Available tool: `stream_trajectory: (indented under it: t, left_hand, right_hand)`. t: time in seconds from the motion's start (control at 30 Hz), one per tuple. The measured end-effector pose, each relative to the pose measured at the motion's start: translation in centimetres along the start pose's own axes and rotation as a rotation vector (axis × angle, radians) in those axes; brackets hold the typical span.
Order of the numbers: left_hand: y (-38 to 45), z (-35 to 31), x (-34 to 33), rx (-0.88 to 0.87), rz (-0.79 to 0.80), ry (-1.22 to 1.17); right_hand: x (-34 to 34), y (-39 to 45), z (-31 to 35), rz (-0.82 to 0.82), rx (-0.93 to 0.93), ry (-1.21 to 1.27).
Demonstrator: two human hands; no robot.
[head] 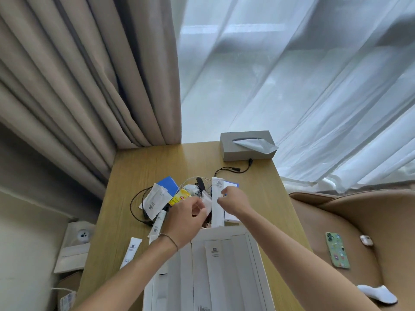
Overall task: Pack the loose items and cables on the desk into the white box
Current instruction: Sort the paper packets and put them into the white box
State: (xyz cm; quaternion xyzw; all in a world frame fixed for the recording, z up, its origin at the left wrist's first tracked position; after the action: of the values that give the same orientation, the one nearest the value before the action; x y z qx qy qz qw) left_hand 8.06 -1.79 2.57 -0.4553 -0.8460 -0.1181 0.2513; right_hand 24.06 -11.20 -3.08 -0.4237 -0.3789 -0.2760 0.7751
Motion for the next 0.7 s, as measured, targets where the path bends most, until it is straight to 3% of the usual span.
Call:
stream_trajectory:
  t: [0.17,0.37,0.7]
  left_hand:
    - [0.9,1.9,0.3,0.046,-0.011,0.016]
    - [1.2,3.8,0.8,0.073,0.026,0.072]
    - [2.2,6.1,1.0,0.144,0.077,0.103]
  right_hand:
    - [-2.0,2.2,0.8,0.057,-0.114,-0.11]
    - [-4.5,3.9,1.5,0.103,-0.12,-0.192]
    - [-5.0,5.2,0.2,-0.002,-0.212,-0.092]
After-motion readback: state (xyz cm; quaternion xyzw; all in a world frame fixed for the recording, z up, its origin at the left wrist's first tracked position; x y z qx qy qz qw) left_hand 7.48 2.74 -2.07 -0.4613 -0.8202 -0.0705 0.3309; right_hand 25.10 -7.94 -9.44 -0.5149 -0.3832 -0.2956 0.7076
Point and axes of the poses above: each hand's wrist, its own y-axis towards the middle knuckle, its own x-axis out of the back of the hand, z = x × y, the point moved 4 cm from there along y, towards the middle knuckle, and after that the axes turned 13 degrees about -y, right-handed, at the moved point
